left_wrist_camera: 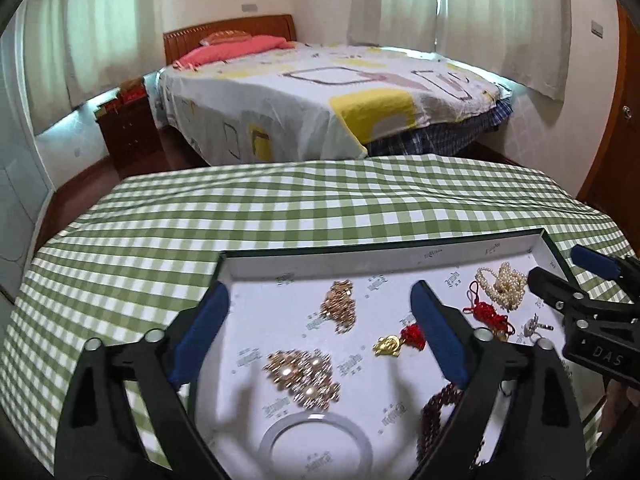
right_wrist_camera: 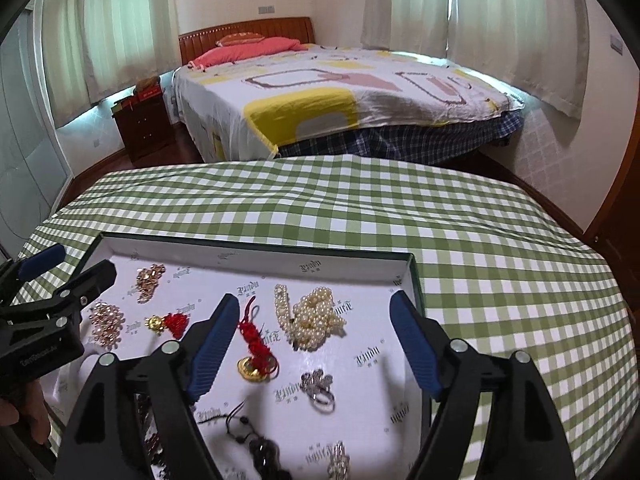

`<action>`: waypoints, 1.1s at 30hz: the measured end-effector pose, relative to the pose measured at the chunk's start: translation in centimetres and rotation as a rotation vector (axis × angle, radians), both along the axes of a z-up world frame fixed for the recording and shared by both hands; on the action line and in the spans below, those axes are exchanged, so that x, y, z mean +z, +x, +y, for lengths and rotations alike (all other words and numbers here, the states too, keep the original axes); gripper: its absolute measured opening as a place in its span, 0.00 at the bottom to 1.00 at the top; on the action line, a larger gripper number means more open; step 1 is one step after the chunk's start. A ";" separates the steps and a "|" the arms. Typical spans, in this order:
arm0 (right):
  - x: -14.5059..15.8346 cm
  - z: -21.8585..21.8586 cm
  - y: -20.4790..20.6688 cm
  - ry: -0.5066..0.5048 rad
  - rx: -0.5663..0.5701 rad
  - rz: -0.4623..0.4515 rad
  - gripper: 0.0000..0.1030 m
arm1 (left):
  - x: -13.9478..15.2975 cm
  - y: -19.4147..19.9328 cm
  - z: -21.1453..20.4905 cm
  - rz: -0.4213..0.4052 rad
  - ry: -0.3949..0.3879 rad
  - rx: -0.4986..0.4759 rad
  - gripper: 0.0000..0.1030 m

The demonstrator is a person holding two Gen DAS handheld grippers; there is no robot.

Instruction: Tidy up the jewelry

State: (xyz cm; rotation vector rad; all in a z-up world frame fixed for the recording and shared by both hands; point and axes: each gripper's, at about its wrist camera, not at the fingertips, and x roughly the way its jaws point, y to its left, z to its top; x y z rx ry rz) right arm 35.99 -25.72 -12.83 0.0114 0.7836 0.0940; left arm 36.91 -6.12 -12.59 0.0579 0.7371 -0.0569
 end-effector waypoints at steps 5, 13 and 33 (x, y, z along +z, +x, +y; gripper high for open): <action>0.8 0.2 -2.5 -0.005 -0.012 -0.030 0.78 | 1.1 -3.1 0.7 -0.028 -0.001 0.000 0.90; 1.6 0.5 -6.9 -0.014 -0.028 -0.070 0.80 | 2.5 -8.7 1.0 -0.079 0.027 -0.007 0.91; 6.8 1.7 -18.8 -0.033 -0.033 -0.190 0.81 | 7.8 -21.6 2.4 -0.196 0.000 0.024 0.92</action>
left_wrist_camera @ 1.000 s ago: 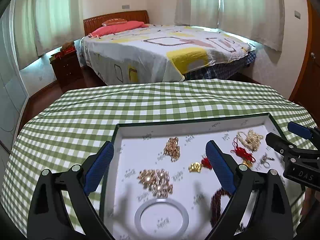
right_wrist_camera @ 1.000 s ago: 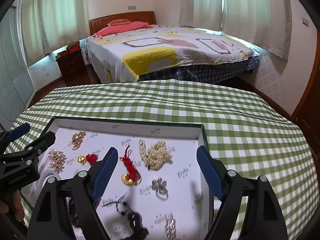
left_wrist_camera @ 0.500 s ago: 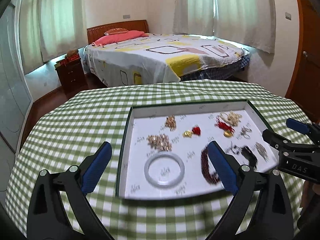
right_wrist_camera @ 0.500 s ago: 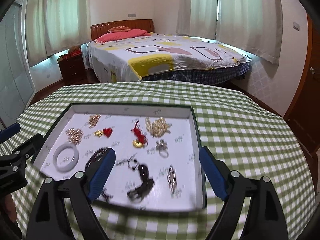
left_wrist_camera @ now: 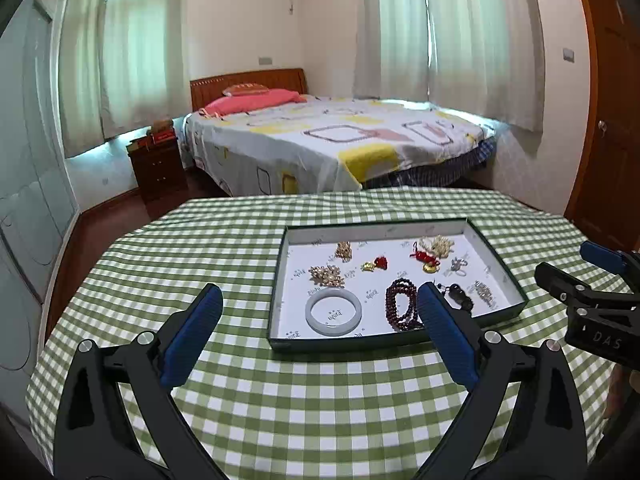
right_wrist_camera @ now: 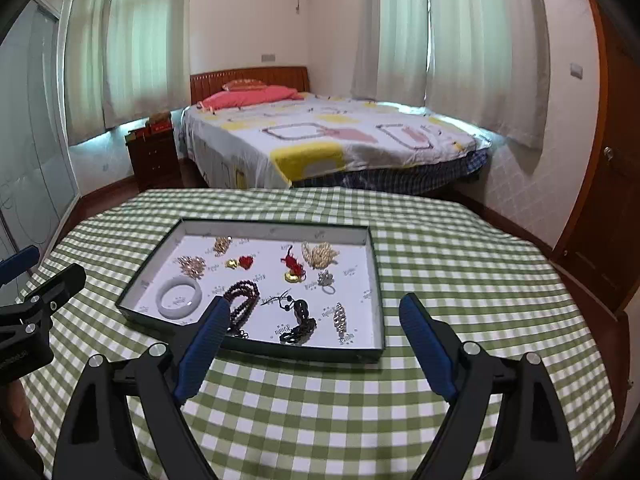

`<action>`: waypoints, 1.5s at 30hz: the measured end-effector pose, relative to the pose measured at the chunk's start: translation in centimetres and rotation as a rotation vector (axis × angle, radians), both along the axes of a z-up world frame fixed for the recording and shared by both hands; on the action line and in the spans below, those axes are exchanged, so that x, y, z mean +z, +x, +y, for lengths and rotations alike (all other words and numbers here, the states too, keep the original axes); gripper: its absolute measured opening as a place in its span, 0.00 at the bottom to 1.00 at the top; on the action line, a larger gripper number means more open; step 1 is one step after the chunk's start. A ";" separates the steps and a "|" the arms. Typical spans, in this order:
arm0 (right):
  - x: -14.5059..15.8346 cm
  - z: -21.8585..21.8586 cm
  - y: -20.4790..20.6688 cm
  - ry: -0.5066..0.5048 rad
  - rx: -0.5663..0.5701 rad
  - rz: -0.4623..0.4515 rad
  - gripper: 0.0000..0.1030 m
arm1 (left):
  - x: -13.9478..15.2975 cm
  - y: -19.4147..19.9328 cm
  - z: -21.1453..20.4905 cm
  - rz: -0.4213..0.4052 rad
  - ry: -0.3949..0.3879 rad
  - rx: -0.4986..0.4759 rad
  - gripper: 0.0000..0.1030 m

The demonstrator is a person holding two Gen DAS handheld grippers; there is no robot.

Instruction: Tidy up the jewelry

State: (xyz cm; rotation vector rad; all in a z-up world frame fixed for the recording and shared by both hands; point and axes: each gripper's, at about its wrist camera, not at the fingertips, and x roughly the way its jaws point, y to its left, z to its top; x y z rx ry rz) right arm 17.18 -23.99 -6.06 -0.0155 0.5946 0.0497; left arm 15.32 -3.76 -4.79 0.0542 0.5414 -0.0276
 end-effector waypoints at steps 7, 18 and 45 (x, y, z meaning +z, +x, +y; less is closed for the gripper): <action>2.6 0.2 -3.8 0.000 0.009 -0.060 0.82 | 2.2 -3.5 0.9 -0.042 -0.015 0.008 0.96; 5.2 0.5 -8.0 -0.005 0.028 -0.129 0.82 | 4.8 -7.4 1.4 -0.106 -0.042 0.000 0.96; 5.6 0.8 -9.2 -0.007 0.032 -0.153 0.82 | 5.2 -8.7 1.7 -0.117 -0.054 0.006 0.96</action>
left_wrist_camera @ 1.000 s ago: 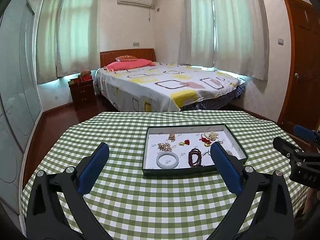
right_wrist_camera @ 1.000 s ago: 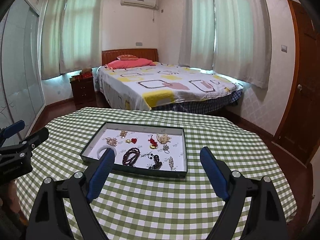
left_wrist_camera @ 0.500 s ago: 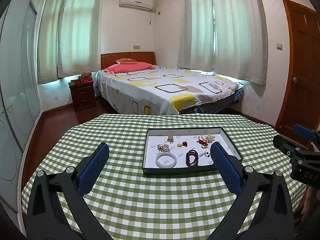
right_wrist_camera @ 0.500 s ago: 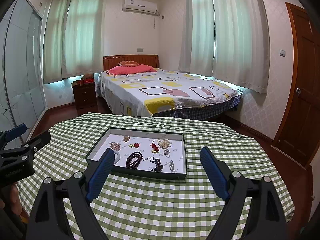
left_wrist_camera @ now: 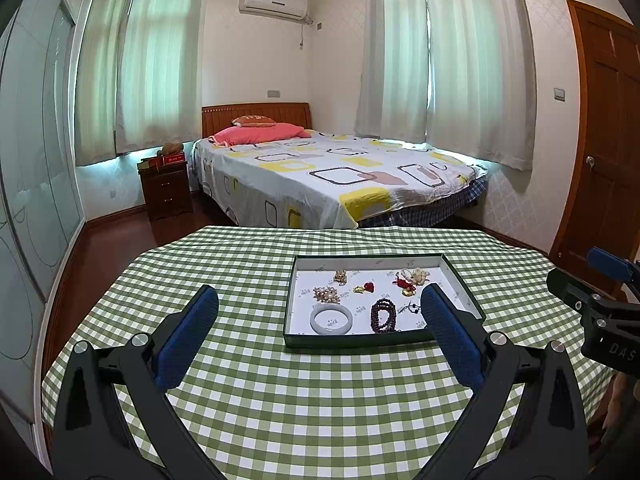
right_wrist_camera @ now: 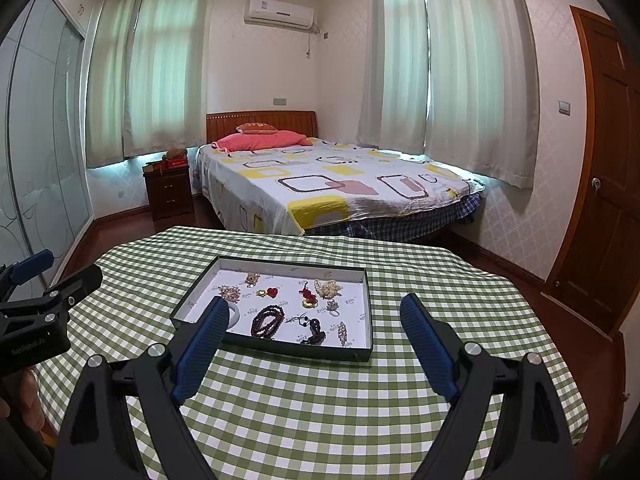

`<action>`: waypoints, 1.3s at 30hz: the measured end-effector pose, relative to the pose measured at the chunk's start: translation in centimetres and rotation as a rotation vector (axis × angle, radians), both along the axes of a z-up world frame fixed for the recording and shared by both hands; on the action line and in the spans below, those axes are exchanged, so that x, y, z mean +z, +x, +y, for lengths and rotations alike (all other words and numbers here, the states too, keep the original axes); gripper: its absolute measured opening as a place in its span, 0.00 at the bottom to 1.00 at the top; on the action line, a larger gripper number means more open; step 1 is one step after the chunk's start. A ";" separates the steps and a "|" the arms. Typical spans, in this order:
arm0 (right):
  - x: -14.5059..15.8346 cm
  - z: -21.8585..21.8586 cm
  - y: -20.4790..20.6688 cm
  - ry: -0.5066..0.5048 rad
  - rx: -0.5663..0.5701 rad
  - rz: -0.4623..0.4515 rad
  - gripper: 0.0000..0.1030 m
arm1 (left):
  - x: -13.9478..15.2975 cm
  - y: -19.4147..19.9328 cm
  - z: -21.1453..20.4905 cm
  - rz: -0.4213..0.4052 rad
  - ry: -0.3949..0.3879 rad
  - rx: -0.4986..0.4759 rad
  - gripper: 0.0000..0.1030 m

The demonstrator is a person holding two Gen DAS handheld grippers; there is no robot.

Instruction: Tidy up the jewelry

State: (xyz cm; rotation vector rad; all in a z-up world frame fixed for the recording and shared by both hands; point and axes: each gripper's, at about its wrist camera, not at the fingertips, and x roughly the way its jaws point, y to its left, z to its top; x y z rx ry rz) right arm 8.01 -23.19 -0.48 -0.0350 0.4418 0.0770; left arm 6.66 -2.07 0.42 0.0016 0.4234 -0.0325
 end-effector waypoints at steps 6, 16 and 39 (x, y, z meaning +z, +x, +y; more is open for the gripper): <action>0.0 0.0 0.0 0.000 -0.001 0.001 0.82 | 0.0 0.0 0.0 0.000 -0.001 0.001 0.96; 0.0 0.0 0.0 -0.001 -0.001 0.001 0.82 | -0.1 -0.1 0.1 0.004 -0.004 0.004 0.96; -0.2 0.0 0.0 -0.002 -0.001 0.008 0.82 | -0.2 0.0 -0.1 0.007 -0.002 0.002 0.96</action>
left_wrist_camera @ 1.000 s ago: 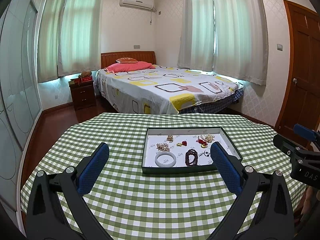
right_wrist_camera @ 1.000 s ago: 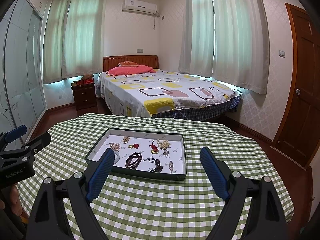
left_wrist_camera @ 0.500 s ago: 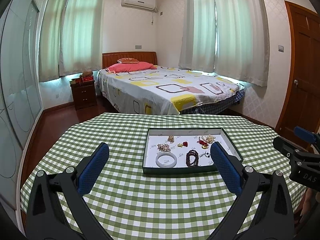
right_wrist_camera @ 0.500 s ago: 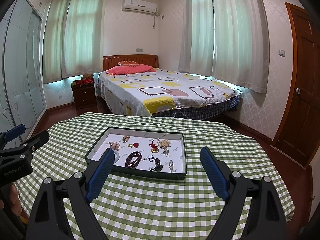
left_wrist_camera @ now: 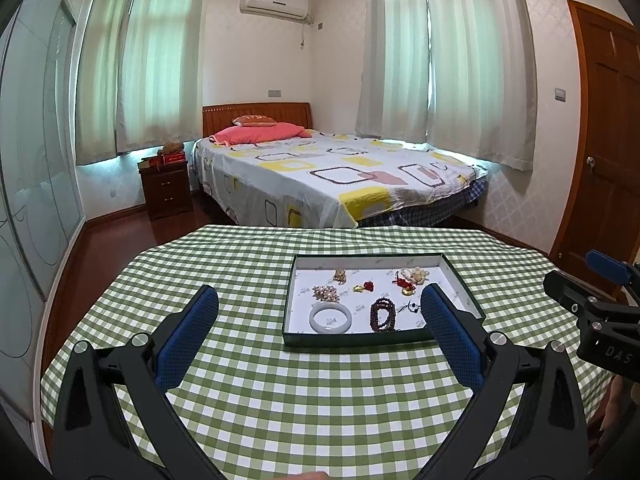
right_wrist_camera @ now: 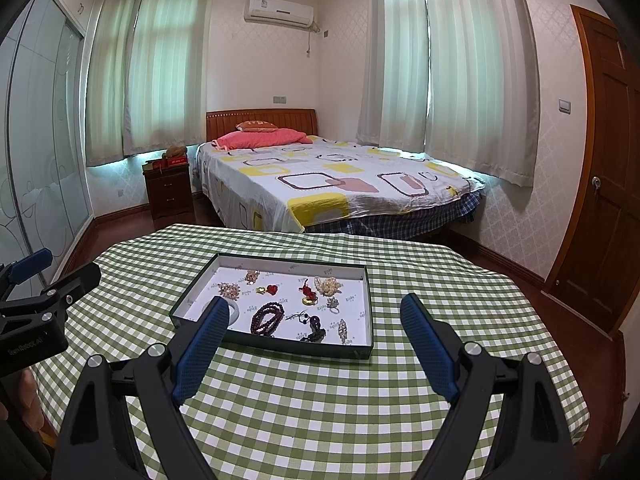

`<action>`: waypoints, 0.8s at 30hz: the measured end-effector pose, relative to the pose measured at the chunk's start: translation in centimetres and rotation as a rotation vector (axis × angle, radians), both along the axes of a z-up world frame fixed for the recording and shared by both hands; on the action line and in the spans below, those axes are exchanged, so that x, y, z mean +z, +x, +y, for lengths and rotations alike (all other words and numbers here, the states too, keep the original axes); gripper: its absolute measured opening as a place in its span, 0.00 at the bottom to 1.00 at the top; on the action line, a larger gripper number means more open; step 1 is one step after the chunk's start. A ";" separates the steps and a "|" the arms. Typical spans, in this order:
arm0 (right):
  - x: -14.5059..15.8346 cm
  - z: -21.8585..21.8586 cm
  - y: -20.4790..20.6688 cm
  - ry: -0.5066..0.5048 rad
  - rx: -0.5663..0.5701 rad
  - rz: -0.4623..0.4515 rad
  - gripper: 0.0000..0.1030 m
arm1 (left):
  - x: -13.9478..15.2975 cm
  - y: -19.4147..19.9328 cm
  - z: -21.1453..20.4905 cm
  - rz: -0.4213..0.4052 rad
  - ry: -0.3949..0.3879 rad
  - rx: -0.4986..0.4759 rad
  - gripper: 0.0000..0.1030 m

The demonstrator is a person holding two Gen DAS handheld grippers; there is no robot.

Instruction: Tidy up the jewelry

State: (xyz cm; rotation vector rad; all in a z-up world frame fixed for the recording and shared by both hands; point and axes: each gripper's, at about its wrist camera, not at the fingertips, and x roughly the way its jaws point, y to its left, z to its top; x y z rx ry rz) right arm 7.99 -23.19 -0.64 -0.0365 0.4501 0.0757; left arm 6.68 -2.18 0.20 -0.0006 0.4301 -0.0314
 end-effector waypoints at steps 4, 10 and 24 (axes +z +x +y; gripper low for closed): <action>0.0 0.0 0.0 -0.001 -0.001 0.001 0.82 | -0.1 0.1 0.0 0.005 -0.013 -0.024 0.96; -0.2 -0.1 0.0 0.001 -0.003 0.004 0.82 | -0.1 -0.1 0.0 -0.013 -0.022 -0.019 0.96; -0.7 -0.4 0.3 0.005 -0.006 0.010 0.82 | -1.1 1.4 1.2 0.031 -0.049 -0.009 0.96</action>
